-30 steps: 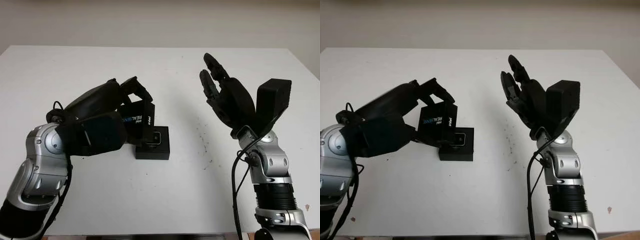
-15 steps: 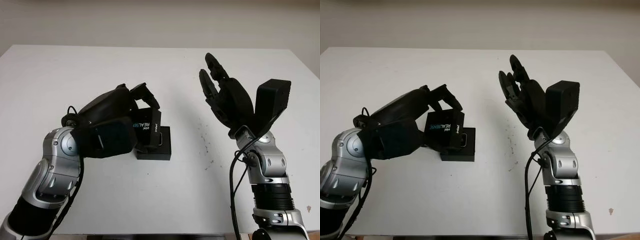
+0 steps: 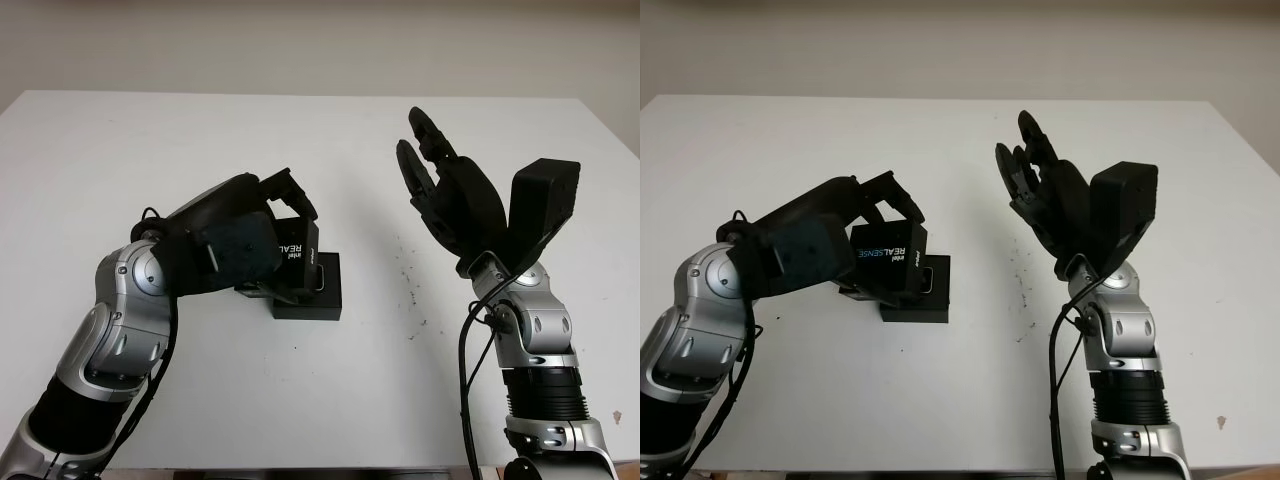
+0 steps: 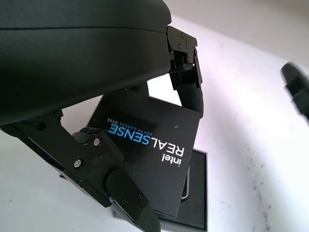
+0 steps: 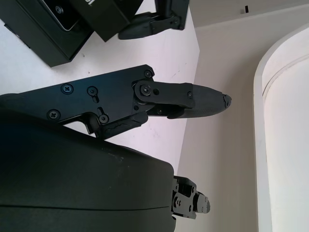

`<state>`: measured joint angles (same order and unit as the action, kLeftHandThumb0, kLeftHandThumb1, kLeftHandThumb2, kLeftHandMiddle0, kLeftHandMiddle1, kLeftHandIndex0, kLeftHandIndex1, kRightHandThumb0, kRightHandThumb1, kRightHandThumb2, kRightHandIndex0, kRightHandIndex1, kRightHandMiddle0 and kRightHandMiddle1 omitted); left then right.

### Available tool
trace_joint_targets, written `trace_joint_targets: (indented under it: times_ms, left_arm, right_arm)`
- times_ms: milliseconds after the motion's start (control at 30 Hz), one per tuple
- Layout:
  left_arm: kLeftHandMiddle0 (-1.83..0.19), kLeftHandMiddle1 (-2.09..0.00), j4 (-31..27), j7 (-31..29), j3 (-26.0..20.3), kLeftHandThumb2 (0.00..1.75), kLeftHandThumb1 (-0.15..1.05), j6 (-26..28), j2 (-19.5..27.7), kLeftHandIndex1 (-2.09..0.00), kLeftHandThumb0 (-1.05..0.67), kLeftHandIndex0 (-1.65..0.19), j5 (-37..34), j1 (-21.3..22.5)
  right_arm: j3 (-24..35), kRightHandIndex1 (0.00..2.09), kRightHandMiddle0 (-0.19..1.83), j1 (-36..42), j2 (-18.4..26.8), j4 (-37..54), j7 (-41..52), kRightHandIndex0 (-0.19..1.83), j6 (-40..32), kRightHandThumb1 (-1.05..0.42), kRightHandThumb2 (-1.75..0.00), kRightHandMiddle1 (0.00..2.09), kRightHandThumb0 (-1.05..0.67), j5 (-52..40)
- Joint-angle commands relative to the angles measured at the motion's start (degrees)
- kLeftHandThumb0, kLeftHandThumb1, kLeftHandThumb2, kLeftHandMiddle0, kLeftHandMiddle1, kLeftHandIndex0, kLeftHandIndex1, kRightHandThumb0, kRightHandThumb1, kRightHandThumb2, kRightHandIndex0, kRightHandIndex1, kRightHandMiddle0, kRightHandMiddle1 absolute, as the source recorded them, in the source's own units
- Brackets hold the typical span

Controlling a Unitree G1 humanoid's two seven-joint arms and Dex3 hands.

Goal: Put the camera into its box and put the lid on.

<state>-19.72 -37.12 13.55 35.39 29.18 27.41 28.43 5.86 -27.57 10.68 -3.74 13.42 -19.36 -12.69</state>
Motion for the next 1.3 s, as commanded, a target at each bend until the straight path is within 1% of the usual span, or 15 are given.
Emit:
trace_joint_targets:
  times_ms: [0,67,167,267,400,433,467,533,833,1000,1100,1267]
  left_arm:
    - [-0.35,-1.57,0.32,-1.28,0.54,0.05,0.99,0.57,1.42,-1.56,-0.24,-0.23,0.02,2.0]
    - [-0.37,-1.58,0.39,-2.24,-0.09,0.05,0.99,0.94,2.41,-1.56,-0.26,-0.25,-0.19,3.75]
    - [-0.41,-1.66,0.39,-2.83,-1.11,0.05,0.99,1.32,3.48,-1.54,-0.27,-0.26,-0.96,5.38]
    - [-0.41,-1.67,0.64,-4.01,-2.1,0.05,0.97,1.6,5.08,-1.53,-0.28,-0.29,-2.26,7.08]
    - [-0.41,-1.65,0.88,-7.17,-1.46,0.05,0.95,3.27,7.87,-1.51,-0.3,-0.31,-3.11,9.03]
    - [-0.4,-1.62,0.81,-7.87,-0.99,0.05,0.95,4.26,8.2,-1.5,-0.3,-0.31,-3.14,9.36]
    - [-0.41,-1.55,0.86,-8.28,-0.77,0.05,0.95,4.95,8.27,-1.48,-0.3,-0.32,-3.39,9.47]
    - [-0.42,-1.5,1.02,-8.61,-0.57,0.05,0.95,5.51,8.25,-1.47,-0.29,-0.33,-4.06,9.33]
    - [-0.4,-1.52,2.29,-9.37,0.89,0.06,0.98,8.73,8.44,-1.5,-0.3,-0.34,-6.77,8.99]
    - [-0.44,-1.47,3.35,-10.36,1.64,0.06,0.98,11.42,7.97,-1.55,-0.3,-0.35,-9.03,9.78]
    - [-0.47,-1.48,3.77,-10.19,2.65,0.05,0.98,12.84,7.64,-1.55,-0.3,-0.34,-9.82,10.24]
    - [-0.48,-1.57,3.74,-7.79,4.49,0.05,0.97,10.76,7.88,-1.52,-0.31,-0.35,-8.67,9.49]
  right_arm:
    - [-0.26,0.04,-0.14,-0.29,-0.26,0.69,0.08,-0.16,-0.7,-1.05,-0.41,0.1,-0.61,-0.23]
    - [-0.37,0.04,-0.15,-0.05,-0.3,0.84,0.38,-0.17,-0.9,-1.05,-0.41,0.09,-0.6,-0.49]
    - [-0.31,0.04,-0.16,0.21,-0.37,0.67,0.76,-0.18,-0.61,-1.05,-0.4,0.08,-0.61,-0.75]
    - [-0.09,0.04,-0.15,0.38,-0.48,0.65,0.71,-0.17,-0.74,-1.05,-0.4,0.08,-0.59,-1.15]
    - [0.1,0.05,-0.14,0.25,-0.71,0.49,0.22,-0.17,-1.24,-1.05,-0.38,0.09,-0.6,-1.68]
    - [-0.03,0.05,-0.14,0.25,-0.72,0.57,0.01,-0.16,-1.35,-1.05,-0.38,0.09,-0.6,-1.56]
    - [-0.16,0.05,-0.13,0.23,-0.76,0.65,-0.33,-0.16,-1.56,-1.05,-0.38,0.09,-0.6,-1.36]
    - [-0.38,0.06,-0.12,0.24,-0.78,0.68,-0.6,-0.15,-1.59,-1.05,-0.38,0.09,-0.6,-1.16]
    - [-0.42,0.05,-0.13,0.07,-0.38,0.5,-0.2,-0.15,-1.55,-1.05,-0.38,0.08,-0.6,-1.36]
    - [-0.55,0.05,-0.13,-0.15,-0.65,0.56,-0.78,-0.15,-1.84,-1.05,-0.37,0.07,-0.6,-1.14]
    - [-0.67,0.06,-0.12,-0.21,-0.76,0.62,-0.98,-0.15,-2.04,-1.05,-0.37,0.07,-0.6,-1.11]
    - [-0.57,0.06,-0.11,-0.07,-0.79,0.53,-0.88,-0.15,-1.72,-1.05,-0.35,0.08,-0.6,-1.24]
